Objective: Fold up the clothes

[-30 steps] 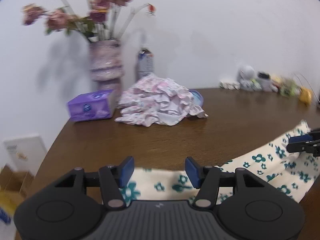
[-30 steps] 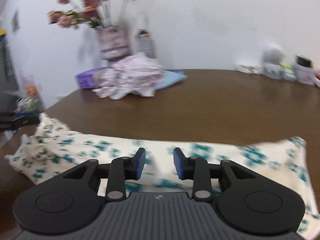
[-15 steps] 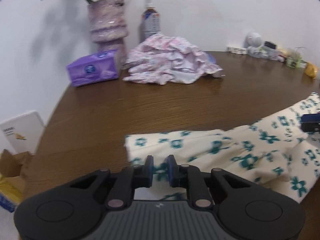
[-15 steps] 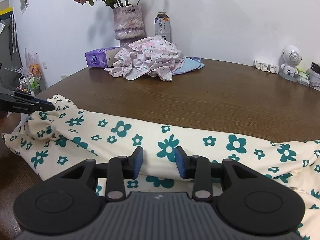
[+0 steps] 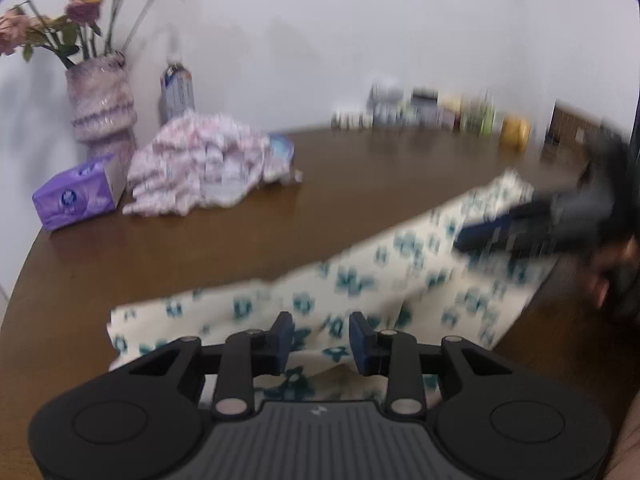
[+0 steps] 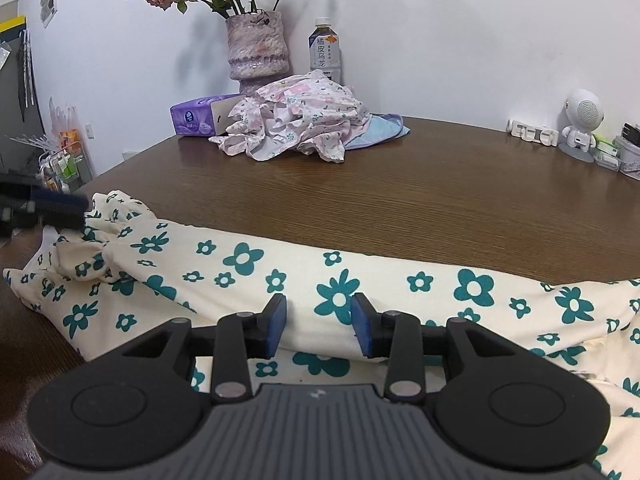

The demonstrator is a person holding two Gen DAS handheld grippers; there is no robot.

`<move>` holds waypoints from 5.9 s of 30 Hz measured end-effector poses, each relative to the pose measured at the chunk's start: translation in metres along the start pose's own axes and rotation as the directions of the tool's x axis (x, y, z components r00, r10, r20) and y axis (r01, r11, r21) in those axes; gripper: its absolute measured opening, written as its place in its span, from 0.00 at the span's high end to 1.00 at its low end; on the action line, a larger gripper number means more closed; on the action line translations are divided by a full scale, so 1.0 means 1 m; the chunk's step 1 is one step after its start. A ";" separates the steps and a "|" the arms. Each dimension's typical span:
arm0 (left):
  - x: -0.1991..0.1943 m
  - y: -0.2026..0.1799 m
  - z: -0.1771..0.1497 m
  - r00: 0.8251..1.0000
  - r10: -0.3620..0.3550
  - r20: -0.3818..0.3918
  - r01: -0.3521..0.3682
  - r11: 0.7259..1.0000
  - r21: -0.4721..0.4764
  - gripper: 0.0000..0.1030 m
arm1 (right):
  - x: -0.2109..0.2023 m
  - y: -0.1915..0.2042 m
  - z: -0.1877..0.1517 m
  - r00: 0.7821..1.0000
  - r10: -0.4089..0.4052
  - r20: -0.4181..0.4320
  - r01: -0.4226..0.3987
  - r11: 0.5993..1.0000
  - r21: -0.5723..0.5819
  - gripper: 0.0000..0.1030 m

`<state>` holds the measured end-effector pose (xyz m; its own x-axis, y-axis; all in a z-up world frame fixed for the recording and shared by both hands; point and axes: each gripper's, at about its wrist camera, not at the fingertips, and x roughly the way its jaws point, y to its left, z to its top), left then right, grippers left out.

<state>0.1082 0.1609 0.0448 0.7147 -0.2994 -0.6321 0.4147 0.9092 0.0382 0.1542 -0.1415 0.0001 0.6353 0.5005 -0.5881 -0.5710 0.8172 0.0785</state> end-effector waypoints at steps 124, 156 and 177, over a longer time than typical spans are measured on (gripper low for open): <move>0.070 -0.093 0.024 0.996 0.078 0.047 -0.070 0.986 -0.148 0.56 | -0.009 0.003 -0.008 1.000 0.008 0.007 -0.008 1.000 -0.024 0.60; 0.068 -0.092 0.022 0.996 0.066 0.054 -0.057 0.987 -0.152 0.56 | -0.046 -0.110 -0.025 0.972 -0.236 0.008 0.236 0.972 0.005 0.59; 0.068 -0.093 0.022 0.996 0.064 0.054 -0.056 0.988 -0.147 0.56 | -0.034 -0.148 -0.013 0.964 -0.267 -0.004 0.265 0.954 0.141 0.73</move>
<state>0.1305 0.0496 0.0157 0.7691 -0.2555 -0.5858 0.2867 0.9571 -0.0409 0.2103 -0.2832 -0.0024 0.7628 0.2632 -0.5906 -0.3033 0.9523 0.0328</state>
